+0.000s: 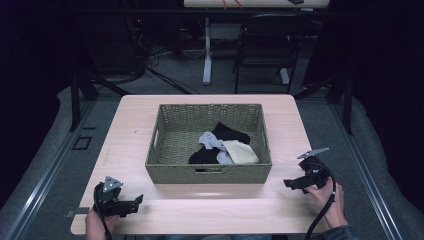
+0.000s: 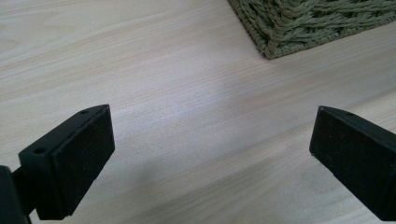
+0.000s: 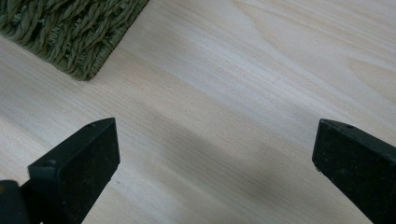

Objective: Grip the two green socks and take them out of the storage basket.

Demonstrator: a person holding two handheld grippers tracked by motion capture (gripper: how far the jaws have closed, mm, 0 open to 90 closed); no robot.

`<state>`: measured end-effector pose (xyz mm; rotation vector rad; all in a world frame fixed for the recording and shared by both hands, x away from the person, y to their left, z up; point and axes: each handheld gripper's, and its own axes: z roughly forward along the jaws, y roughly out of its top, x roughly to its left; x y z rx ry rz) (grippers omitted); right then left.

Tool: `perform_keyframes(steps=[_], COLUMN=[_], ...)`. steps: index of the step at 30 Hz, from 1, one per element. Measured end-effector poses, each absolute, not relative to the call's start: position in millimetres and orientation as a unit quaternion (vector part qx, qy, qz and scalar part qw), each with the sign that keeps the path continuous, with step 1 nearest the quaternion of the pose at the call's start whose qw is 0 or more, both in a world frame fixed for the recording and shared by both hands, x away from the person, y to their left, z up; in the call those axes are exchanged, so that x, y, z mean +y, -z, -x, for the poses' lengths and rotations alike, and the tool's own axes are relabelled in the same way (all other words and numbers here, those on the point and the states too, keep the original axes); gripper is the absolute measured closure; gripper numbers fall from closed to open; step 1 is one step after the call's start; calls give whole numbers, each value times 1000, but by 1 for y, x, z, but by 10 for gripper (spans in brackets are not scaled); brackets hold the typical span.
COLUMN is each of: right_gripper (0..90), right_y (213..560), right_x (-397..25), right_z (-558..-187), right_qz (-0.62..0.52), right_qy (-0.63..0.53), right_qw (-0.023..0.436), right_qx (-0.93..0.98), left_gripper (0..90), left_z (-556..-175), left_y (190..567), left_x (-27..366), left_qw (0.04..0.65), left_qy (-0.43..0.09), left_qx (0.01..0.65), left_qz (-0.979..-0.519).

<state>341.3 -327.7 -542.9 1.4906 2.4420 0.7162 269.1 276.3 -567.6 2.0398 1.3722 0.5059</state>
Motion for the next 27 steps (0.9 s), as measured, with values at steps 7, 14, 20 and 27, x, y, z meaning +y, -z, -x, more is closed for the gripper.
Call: perform_keyframes(steps=[7,14,20,27], right_gripper=[4,4,0,0], right_y=[542,539,531,515], right_x=[-326,-325,-325,-326], right_z=[-341,-342,-343,-347], right_qz=[-500,-497,-494,-492], right_qy=[-235,-234,-237,-240], right_qw=[97,97,92,86], right_qx=[828,830,832,833], left_gripper=[0,0,0,0], left_z=[-269,-269,-269,-270], left_y=[568,567,568,568], left_x=[276,276,277,275], left_qw=[311,310,309,310], left_qy=[-190,-191,-189,-189], left_qx=[520,520,520,517], left_qz=[-773,-773,-773,-775])
